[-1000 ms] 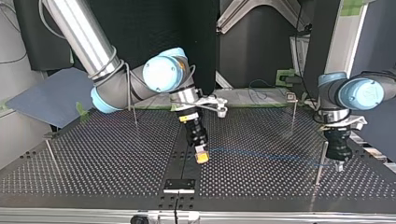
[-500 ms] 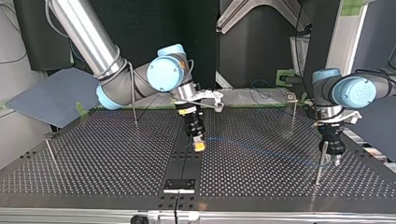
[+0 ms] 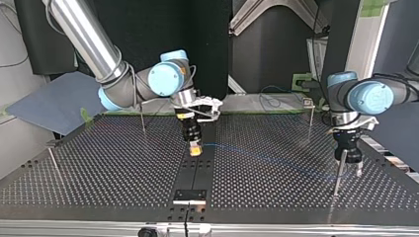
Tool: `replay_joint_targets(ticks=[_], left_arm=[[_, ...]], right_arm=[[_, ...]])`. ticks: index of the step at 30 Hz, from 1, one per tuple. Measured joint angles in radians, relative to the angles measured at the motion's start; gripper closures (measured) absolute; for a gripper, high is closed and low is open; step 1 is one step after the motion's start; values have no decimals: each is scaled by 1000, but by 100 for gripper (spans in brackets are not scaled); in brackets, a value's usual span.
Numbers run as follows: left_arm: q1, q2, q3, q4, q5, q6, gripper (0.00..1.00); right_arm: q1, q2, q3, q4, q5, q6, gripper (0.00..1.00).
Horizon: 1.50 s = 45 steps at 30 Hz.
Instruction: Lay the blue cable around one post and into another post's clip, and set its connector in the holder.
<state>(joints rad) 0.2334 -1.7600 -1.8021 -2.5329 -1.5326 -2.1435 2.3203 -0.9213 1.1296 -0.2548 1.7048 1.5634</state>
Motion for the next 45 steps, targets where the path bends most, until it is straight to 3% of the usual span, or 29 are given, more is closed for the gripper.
replay_joint_targets(ticks=[10,21,27,34,43,45], left_arm=[[-11,0,0,-24,-29,2,0],[-13,0,0,-24,-22,0,0],[-10,0,0,-24,-13,-6,0],[-9,0,0,-24,-38,-31,0],[-7,0,0,-22,-34,-46,0],[-8,0,0,-23,-33,-49,0]], right_arm=[[-42,0,79,-79,14,44,100],[-92,0,164,-164,69,56,100],[-133,0,209,-210,68,69,100],[-190,1,267,-267,63,90,100],[-263,4,345,-345,76,98,100],[-269,8,362,-362,83,97,100]])
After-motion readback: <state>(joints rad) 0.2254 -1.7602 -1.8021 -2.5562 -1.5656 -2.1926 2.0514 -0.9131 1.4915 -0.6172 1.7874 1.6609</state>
